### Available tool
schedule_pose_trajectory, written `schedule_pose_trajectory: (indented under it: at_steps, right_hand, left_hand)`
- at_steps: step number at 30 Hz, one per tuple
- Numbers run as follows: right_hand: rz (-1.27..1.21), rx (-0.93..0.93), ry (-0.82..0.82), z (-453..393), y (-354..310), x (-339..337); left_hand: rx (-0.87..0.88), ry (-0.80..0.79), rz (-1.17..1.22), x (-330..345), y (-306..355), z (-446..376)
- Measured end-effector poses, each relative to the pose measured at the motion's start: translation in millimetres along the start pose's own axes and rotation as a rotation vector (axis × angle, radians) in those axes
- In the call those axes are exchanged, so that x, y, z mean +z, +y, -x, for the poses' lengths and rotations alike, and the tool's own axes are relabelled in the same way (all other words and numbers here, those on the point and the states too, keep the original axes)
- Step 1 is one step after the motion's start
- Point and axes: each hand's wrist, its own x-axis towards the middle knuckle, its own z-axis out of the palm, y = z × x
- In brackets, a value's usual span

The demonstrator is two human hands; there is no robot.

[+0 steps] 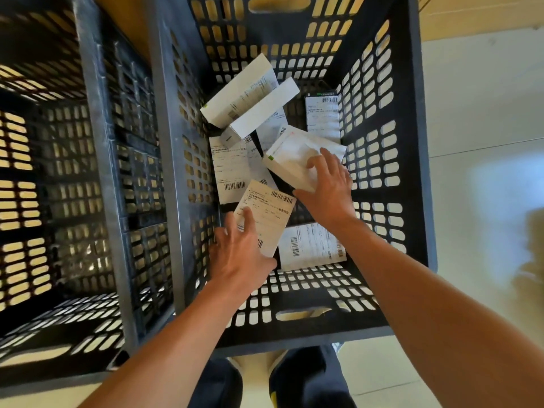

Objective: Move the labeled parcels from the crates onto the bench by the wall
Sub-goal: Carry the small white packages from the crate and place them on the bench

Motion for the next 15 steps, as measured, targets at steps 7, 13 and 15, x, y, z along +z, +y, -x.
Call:
schedule_pose_trajectory:
  at_steps: [7, 13, 15]
  right_hand:
    - [0.258, -0.030, -0.058, -35, 13, -2]
    - [0.198, 0.048, 0.048, -17, -5, -17]
    - [0.123, 0.087, 0.116, -3, -16, -34]
  left_hand:
    - [-0.027, -0.010, 0.030, -4, 0, -8]
    - [-0.032, -0.018, 0.085, -15, 4, 7]
    - [-0.015, 0.006, 0.095, -24, 11, 22]
